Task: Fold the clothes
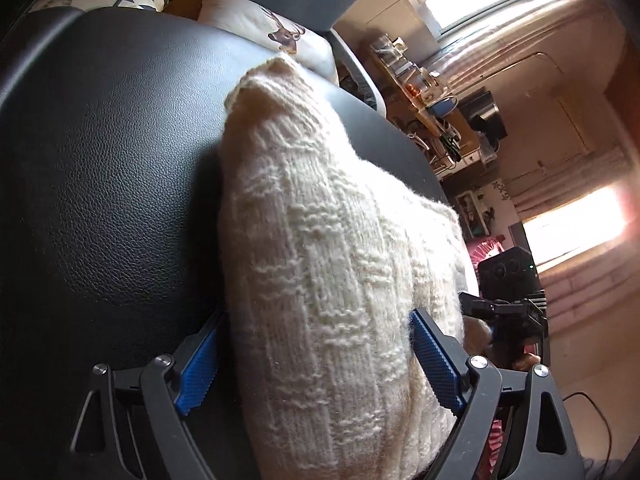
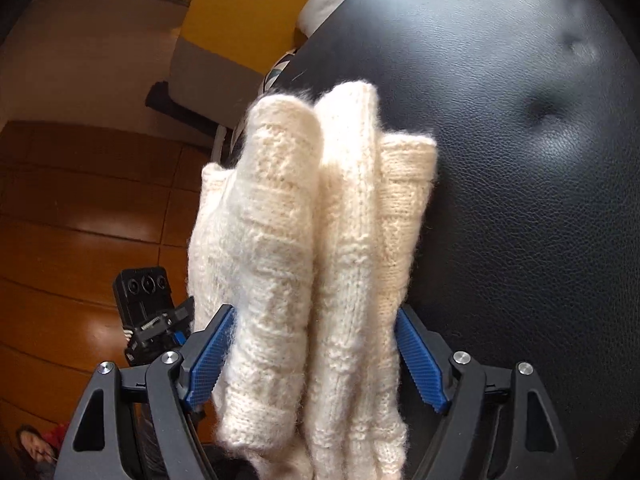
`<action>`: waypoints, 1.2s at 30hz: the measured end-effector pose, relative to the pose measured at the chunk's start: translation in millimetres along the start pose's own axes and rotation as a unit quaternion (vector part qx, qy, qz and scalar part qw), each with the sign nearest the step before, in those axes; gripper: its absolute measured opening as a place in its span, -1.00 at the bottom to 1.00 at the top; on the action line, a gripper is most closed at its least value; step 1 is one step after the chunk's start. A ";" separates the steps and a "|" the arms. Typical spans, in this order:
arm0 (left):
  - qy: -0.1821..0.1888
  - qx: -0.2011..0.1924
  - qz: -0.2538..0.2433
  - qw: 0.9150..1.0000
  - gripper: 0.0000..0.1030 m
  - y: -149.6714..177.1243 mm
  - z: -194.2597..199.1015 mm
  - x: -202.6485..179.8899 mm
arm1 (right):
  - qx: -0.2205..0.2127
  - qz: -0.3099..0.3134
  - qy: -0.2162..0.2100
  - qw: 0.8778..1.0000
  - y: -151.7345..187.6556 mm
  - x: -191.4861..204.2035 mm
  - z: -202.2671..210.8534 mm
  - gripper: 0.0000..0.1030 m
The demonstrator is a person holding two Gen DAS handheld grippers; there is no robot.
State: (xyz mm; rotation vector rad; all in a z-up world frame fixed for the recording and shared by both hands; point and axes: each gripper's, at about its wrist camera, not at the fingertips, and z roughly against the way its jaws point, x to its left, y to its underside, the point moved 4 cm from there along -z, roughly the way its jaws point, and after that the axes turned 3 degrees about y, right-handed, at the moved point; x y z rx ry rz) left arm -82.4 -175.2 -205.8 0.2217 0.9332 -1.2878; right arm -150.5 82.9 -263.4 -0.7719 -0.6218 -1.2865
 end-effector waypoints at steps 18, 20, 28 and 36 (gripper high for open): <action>-0.033 -0.042 -0.002 0.999 0.06 16.4 5.7 -13.5 | -0.032 0.066 0.052 0.996 18.9 16.5 -0.3 -0.12; -0.034 -0.051 -0.008 0.998 -0.06 17.8 10.6 -16.9 | -0.045 0.083 0.064 0.994 20.4 26.1 -1.4 -0.19; -0.080 -0.105 -0.026 0.991 -0.11 35.1 45.5 -18.9 | -0.040 0.108 0.039 0.993 12.6 45.6 -13.7 -0.26; -0.148 -0.180 0.009 0.973 -0.11 58.7 129.2 19.6 | 0.035 0.172 0.006 0.985 -4.9 118.3 -98.8 -0.28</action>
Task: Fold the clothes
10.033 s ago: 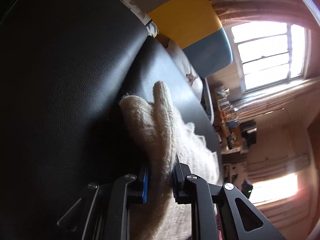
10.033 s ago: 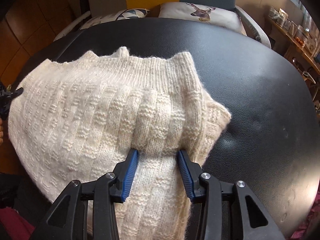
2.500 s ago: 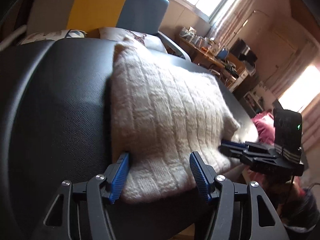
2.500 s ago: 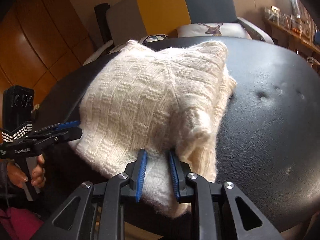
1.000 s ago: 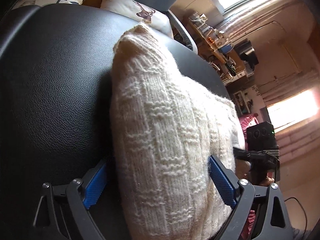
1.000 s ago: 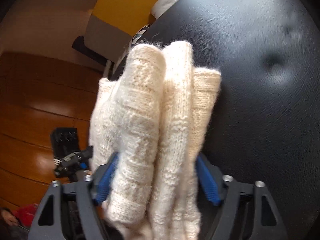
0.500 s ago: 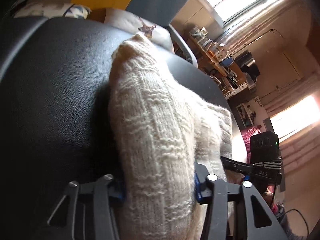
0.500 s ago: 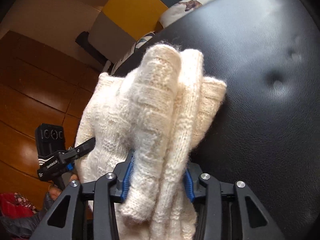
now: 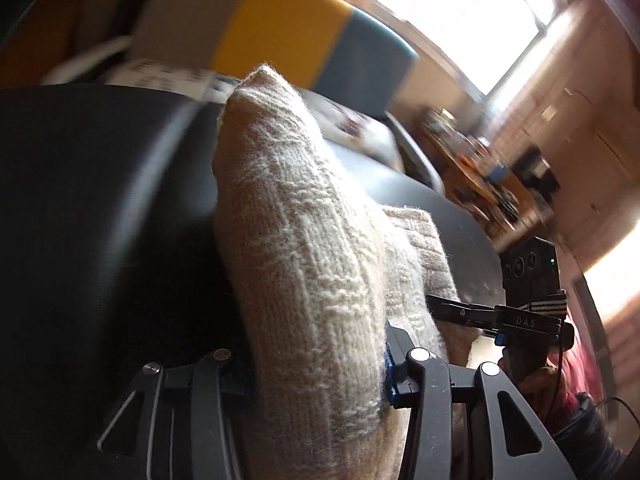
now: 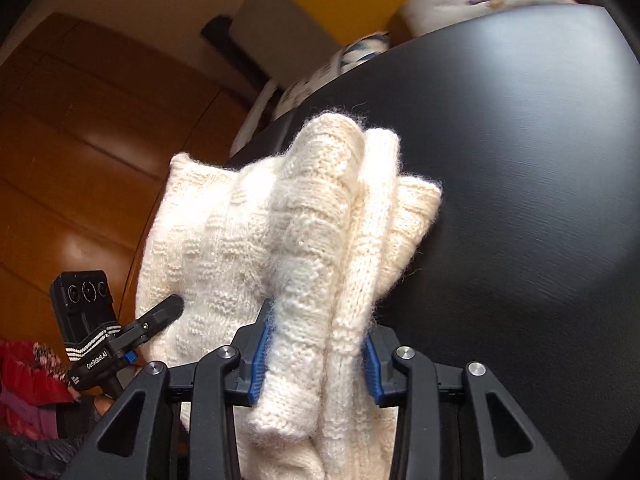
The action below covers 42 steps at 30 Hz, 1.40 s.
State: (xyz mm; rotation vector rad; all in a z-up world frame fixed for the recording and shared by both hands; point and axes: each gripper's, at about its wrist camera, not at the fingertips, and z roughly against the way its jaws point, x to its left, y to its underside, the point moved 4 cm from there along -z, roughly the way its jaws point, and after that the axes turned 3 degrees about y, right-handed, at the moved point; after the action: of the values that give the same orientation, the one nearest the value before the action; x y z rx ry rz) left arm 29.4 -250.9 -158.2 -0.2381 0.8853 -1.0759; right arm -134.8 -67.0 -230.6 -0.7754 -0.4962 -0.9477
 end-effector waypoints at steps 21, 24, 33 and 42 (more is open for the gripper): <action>-0.190 -0.109 0.285 0.933 0.10 21.4 150.5 253.2 | 0.147 0.259 0.034 0.954 -81.7 228.5 -255.1 -0.25; -0.182 -0.110 0.297 0.931 0.16 30.9 156.8 257.0 | 0.097 0.312 0.056 0.943 -85.9 236.6 -216.0 -0.25; -0.202 -0.122 0.328 0.915 0.23 67.1 189.9 264.8 | 0.122 0.506 0.008 0.854 -37.9 301.7 -205.9 -0.25; -0.235 -0.120 0.318 0.911 0.37 60.6 188.5 293.2 | 0.156 0.501 0.077 0.848 -16.4 291.2 -252.1 -0.30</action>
State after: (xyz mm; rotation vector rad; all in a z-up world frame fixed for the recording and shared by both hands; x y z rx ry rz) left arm 259.5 -512.3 -220.7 -0.3641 0.5840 -0.2746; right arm 10.4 -421.4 -186.2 -0.5342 -0.0462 0.0628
